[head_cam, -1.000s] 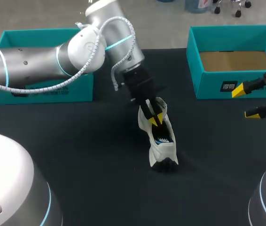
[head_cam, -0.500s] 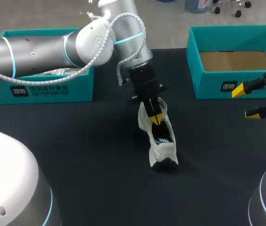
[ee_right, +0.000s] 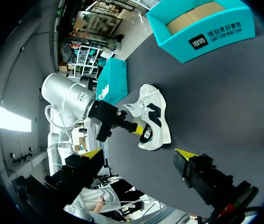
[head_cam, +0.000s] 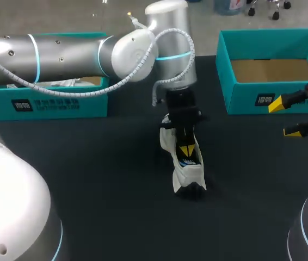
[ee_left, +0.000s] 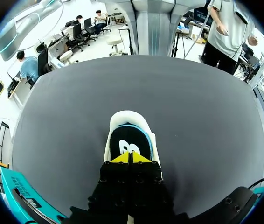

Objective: Take the shoe out of the shoebox, open the shoe tongue, remove and reinsert the insole, then place the shoe into the shoebox

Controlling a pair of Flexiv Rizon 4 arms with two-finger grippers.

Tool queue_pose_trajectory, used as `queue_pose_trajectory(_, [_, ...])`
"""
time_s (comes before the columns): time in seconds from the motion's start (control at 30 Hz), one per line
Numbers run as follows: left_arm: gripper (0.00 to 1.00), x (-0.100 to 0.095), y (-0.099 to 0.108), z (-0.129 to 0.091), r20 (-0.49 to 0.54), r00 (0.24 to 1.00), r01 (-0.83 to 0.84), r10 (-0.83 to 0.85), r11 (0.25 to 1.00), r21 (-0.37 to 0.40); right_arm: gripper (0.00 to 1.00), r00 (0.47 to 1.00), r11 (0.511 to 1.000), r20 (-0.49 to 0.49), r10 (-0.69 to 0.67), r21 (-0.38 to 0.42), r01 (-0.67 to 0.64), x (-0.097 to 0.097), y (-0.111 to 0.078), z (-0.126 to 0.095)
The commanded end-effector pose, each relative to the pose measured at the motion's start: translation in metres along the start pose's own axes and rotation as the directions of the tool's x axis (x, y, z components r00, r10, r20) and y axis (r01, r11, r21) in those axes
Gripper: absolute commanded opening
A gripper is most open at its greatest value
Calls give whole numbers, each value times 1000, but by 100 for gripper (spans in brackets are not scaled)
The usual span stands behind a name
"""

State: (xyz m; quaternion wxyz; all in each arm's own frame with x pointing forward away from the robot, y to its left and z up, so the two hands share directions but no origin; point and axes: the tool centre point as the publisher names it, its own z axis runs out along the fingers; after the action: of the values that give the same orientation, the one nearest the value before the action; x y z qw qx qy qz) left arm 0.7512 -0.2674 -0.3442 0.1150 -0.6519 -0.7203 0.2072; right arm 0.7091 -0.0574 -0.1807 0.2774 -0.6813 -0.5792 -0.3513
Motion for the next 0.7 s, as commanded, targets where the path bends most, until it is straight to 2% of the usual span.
queue_pose_trajectory(0.03, [0,-6,-1,14,-14,1000,2,-3,1000,-13,100,1000,1000,1,1,0,-1,0,0,0])
queue_pose_trajectory(0.3, [0,-2,-3,35,-15,998,59,-59,998,-28,100,1000,1000,1,1,0,-1,0,0,0])
queue_pose_trajectory(0.5, [0,-5,5,49,-6,996,86,-87,994,-61,100,1000,1000,1,1,0,-1,0,0,0])
queue_pose_trajectory(0.57, [0,-5,6,47,-6,995,98,-99,993,-67,100,1000,1000,1,1,0,-1,0,0,0])
queue_pose_trajectory(0.7, [0,-1,-1,28,33,995,97,-94,992,-81,100,1000,1000,1,1,0,-1,0,0,0])
